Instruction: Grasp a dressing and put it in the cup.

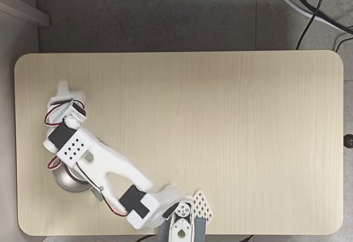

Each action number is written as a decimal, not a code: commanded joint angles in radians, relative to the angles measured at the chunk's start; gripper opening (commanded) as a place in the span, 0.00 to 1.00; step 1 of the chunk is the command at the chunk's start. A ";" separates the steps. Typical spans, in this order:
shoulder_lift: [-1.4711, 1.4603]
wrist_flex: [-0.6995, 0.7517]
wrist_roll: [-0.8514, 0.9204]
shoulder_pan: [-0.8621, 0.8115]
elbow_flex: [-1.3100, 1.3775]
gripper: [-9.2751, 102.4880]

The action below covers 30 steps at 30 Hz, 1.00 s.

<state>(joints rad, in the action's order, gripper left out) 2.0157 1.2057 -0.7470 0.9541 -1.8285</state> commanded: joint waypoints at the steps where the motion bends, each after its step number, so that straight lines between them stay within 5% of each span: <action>1: 0.038 -0.006 0.011 -0.006 -0.081 0.38; 11: 0.175 -0.009 0.052 -0.031 -0.190 0.29; 18: 0.288 0.058 0.153 -0.021 -0.345 0.08; 30: 0.413 0.311 0.123 -0.031 -0.657 0.08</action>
<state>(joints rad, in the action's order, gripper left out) 2.4360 1.4680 -0.6167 0.9357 -2.3961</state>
